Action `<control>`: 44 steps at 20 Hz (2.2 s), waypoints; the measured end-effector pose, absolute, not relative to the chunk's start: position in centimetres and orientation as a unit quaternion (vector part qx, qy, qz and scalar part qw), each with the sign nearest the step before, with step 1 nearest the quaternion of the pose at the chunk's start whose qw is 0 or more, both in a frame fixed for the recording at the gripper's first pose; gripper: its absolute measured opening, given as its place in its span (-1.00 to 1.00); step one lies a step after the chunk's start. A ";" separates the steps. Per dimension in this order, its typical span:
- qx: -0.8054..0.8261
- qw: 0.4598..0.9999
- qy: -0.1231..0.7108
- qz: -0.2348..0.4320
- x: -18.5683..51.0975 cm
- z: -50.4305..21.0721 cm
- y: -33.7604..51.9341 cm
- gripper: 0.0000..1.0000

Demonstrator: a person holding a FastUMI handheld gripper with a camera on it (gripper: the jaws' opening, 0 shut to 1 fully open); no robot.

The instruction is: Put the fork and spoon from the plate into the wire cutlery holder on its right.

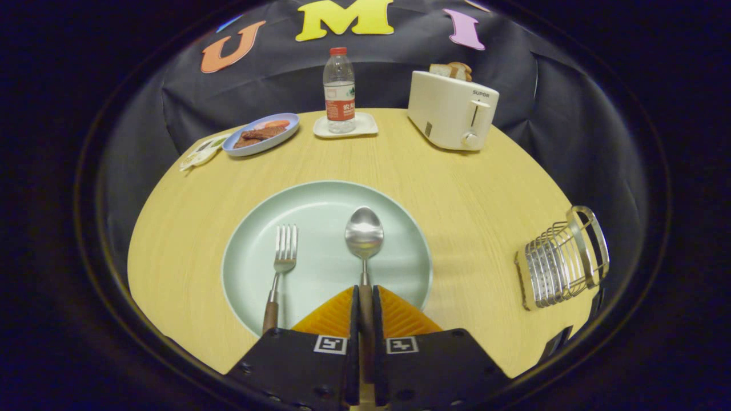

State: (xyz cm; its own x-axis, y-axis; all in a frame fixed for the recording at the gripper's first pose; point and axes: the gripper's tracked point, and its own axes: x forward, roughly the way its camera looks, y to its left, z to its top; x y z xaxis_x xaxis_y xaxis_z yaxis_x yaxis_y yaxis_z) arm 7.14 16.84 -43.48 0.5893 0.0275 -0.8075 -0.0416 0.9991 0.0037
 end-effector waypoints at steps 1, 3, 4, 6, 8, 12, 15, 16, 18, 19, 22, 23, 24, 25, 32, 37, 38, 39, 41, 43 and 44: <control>-0.006 0.888 0.460 0.028 7.0 -43.2 17.0 -0.83; -0.001 0.882 0.469 0.047 6.6 -42.5 16.9 -0.83; -0.001 0.881 0.469 0.057 6.7 -42.2 16.7 -0.84; 0.000 0.880 0.469 0.077 6.4 -40.6 16.2 -0.91; -0.006 0.883 0.462 0.086 6.4 -39.3 15.1 -0.91; -0.008 0.887 0.451 0.097 5.5 -36.1 12.3 -0.91; -0.013 0.891 0.443 0.098 5.1 -34.2 9.3 -0.91; -0.016 0.894 0.438 0.096 5.0 -33.7 8.1 -0.91; -0.028 0.901 0.425 0.083 5.3 -32.7 5.4 -0.91; -0.029 0.904 0.421 0.076 5.4 -32.3 4.1 -0.91; -0.015 0.905 0.422 0.057 4.5 -31.7 0.9 -0.91; -0.016 0.906 0.421 0.053 4.0 -31.5 -0.1 -0.91; -0.020 0.907 0.417 0.050 3.6 -31.3 -1.1 -0.91; -0.027 0.909 0.413 0.047 3.3 -31.1 -2.0 -0.91; -0.020 0.908 0.419 0.021 0.5 -31.3 -6.0 -0.91; -0.011 0.907 0.422 0.015 0.0 -31.2 -6.4 -0.90; -0.009 0.908 0.419 0.013 0.1 -31.1 -6.5 -0.90; -0.008 0.908 0.418 0.011 0.2 -31.0 -6.5 -0.89; -0.006 0.908 0.419 0.005 0.4 -31.1 -6.6 -0.89; -0.004 0.907 0.420 0.001 0.6 -31.1 -6.7 -0.90; -0.003 0.908 0.419 -0.001 0.9 -31.1 -6.8 -0.90</control>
